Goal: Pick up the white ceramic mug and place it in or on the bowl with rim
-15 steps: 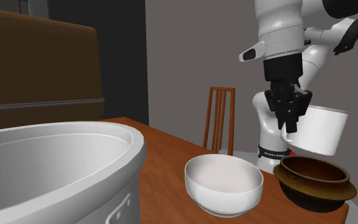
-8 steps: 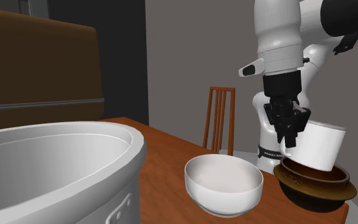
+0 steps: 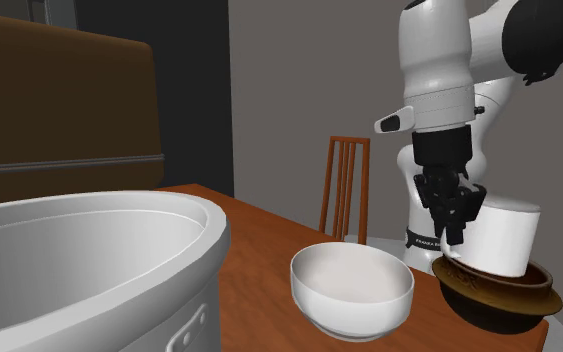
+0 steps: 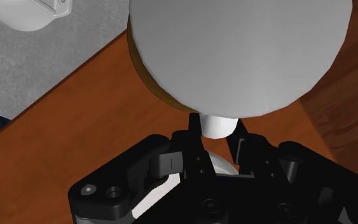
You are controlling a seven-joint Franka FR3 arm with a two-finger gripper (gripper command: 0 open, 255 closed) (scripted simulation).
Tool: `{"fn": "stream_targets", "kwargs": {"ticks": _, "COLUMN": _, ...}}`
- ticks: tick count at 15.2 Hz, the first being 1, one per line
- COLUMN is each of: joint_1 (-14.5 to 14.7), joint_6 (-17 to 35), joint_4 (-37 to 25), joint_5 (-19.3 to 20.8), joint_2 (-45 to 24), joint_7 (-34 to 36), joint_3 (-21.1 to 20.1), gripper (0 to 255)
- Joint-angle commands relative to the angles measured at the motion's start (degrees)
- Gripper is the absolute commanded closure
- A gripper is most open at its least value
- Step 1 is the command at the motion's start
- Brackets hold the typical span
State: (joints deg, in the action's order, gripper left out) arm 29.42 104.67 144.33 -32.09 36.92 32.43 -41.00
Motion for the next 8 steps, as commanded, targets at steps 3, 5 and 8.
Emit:
{"fn": "stream_targets", "kwargs": {"ticks": 3, "joint_1": 0.11, "joint_6": -0.05, "joint_4": 0.22, "joint_5": -0.04, "joint_2": -0.11, "joint_7": 0.04, "joint_3": -0.14, "gripper": 255}}
{"fn": "stream_targets", "kwargs": {"ticks": 5, "joint_1": 0.22, "joint_6": -0.09, "joint_4": 0.32, "joint_5": -0.13, "joint_2": 0.04, "joint_7": 0.09, "joint_3": -0.14, "gripper": 0}}
{"fn": "stream_targets", "kwargs": {"ticks": 8, "joint_1": 0.27, "joint_6": -0.08, "joint_4": 0.4, "joint_5": -0.17, "joint_2": 0.1, "joint_7": 0.07, "joint_3": -0.13, "gripper": 0}}
